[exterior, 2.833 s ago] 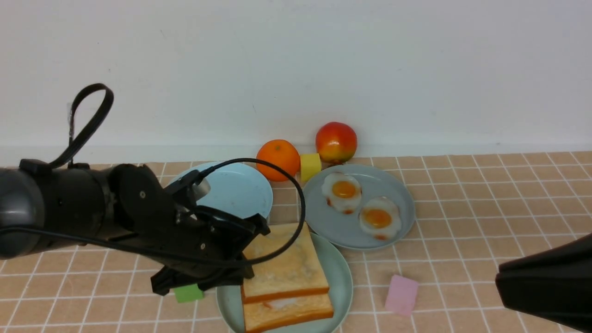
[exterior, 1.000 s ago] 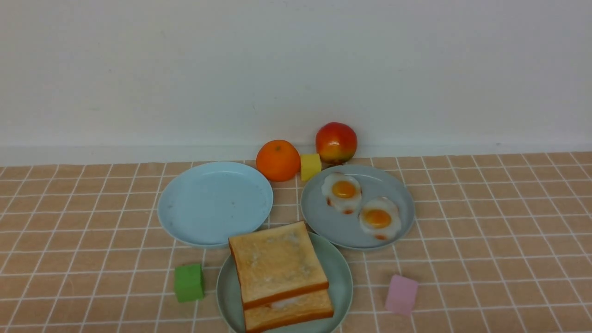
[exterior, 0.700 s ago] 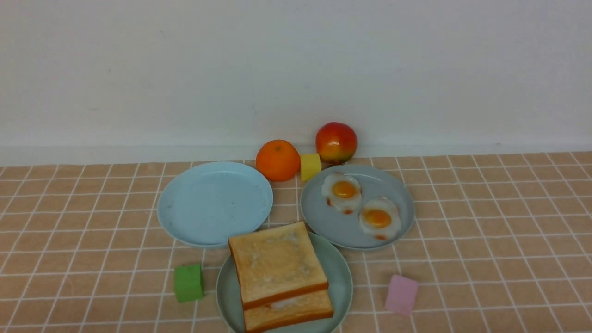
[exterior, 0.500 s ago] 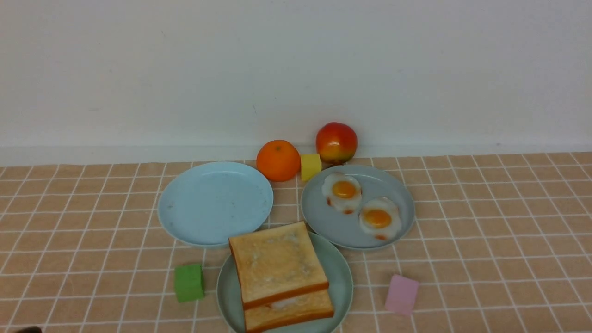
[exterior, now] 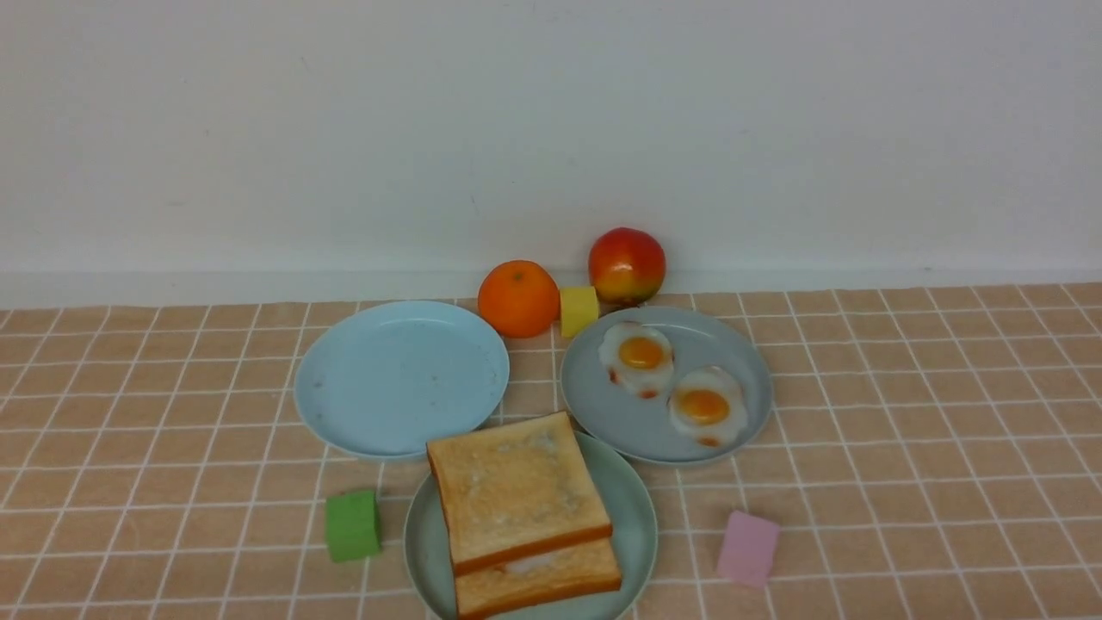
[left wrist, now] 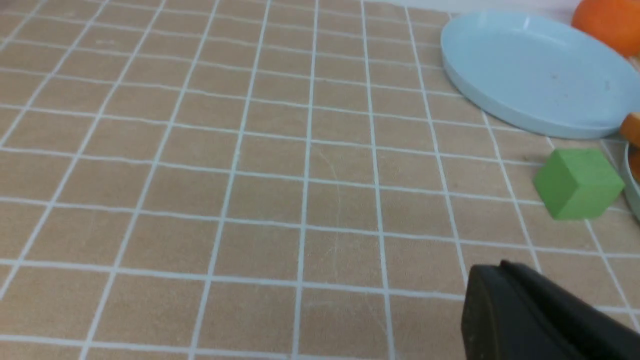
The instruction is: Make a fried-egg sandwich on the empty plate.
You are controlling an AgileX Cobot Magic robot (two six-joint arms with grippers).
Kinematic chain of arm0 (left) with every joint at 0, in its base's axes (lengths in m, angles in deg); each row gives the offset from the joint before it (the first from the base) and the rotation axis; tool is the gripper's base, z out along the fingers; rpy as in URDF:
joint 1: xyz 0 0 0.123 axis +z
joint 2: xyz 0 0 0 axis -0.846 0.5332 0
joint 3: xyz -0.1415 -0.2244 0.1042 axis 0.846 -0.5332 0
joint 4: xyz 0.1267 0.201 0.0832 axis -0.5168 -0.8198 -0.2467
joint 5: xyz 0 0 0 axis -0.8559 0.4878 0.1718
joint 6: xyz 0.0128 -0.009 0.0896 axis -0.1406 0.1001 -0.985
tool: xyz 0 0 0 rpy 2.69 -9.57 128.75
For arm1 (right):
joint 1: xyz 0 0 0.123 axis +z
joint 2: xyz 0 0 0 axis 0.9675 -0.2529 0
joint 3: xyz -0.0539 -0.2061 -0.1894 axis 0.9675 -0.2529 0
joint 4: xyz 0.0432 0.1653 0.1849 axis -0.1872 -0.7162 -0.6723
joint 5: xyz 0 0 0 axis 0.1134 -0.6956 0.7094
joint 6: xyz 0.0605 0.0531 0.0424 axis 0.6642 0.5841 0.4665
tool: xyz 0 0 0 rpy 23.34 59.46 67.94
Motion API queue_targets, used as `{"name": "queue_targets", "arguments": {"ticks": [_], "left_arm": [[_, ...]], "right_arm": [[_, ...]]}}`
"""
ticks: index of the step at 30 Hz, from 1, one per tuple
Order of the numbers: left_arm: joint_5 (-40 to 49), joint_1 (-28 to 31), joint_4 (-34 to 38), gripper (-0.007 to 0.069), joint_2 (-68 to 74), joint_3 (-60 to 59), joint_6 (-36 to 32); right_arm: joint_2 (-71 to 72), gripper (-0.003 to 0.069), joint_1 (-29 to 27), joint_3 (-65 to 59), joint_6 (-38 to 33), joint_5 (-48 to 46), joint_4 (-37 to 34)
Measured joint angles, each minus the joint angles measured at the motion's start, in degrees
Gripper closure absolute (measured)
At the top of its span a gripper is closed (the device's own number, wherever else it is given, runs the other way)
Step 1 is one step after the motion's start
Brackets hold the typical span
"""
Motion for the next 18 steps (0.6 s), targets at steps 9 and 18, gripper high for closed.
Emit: {"name": "queue_targets", "arguments": {"ticks": [9, 18], "left_arm": [[-0.2, 0.0, 0.9, 0.0634, 0.0, 0.0, 0.1], [-0.3, 0.0, 0.9, 0.0624, 0.0, 0.0, 0.2]], "right_arm": [[0.0, 0.0643, 0.0, 0.0, 0.0, -0.2, 0.0], [0.0, 0.0634, 0.0, 0.0, 0.0, -0.2, 0.0]]}}
